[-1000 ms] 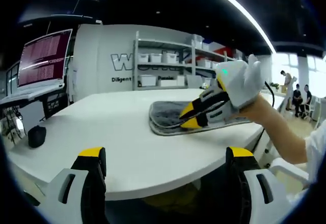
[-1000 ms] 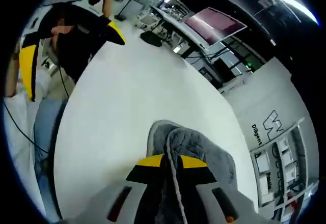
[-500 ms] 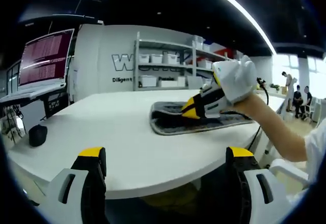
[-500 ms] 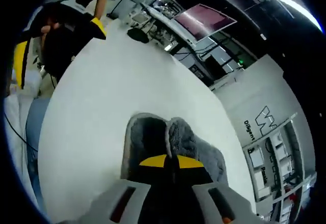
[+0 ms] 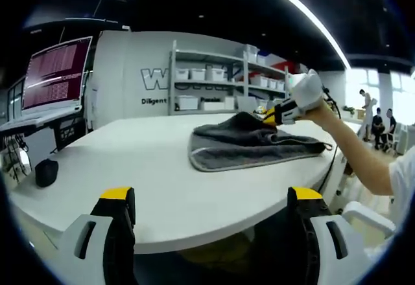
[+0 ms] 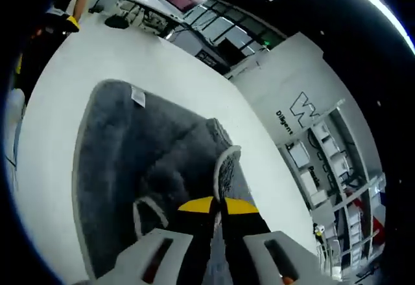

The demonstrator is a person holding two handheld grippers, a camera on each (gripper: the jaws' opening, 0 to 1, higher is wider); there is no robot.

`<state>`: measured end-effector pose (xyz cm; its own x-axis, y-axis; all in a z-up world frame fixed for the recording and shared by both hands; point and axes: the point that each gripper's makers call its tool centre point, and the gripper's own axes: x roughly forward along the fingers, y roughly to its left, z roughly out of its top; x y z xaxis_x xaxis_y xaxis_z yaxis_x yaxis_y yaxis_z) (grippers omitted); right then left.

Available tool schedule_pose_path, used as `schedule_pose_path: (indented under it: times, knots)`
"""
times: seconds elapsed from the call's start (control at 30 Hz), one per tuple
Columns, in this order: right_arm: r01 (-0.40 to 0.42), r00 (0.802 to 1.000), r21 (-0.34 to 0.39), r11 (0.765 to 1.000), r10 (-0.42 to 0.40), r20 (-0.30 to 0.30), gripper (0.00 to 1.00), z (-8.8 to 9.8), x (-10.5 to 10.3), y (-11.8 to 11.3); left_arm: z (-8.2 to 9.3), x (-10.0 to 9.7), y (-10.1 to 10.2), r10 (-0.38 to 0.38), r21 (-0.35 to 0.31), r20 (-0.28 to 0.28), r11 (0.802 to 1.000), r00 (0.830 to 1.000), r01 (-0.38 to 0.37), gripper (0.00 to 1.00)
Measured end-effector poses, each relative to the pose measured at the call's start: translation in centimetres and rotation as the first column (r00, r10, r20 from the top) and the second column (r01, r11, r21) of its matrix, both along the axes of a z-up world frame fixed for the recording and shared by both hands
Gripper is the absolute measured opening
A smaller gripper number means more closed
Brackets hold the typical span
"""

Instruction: Open the folded towel by lifting each exposed corner and separating the folded layers until the towel lies flat within the target outline without major curled edges

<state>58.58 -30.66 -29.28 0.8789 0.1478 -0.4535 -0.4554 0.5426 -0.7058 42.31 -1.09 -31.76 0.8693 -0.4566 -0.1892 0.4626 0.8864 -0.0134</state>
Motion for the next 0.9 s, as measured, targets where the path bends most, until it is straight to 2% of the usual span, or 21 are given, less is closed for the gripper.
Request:
schedule_pose_path:
  times: [0.3, 0.47, 0.63, 0.9]
  knots:
    - [0.161, 0.987, 0.04, 0.986, -0.16, -0.031, 0.0, -1.4, -0.1, -8.9, 0.1, 0.0, -0.1, -0.002, 0.001, 0.001, 1.0, 1.0, 0.002, 0.95]
    - [0.252, 0.967, 0.041, 0.967, -0.25, -0.043, 0.0, -2.2, -1.1, -13.9, 0.2, 0.0, 0.0, 0.001, 0.001, 0.002, 1.0, 1.0, -0.001, 0.95]
    - [0.323, 0.946, 0.045, 0.945, -0.32, -0.056, 0.0, -2.8, -2.8, -17.8, 0.2, 0.0, 0.0, 0.001, 0.001, 0.0, 1.0, 1.0, -0.001, 0.95]
    - [0.408, 0.913, 0.034, 0.912, -0.408, -0.009, 0.0, -1.8, -4.3, -22.2, 0.3, -0.2, -0.6, -0.015, 0.01, 0.0, 1.0, 1.0, 0.015, 0.95]
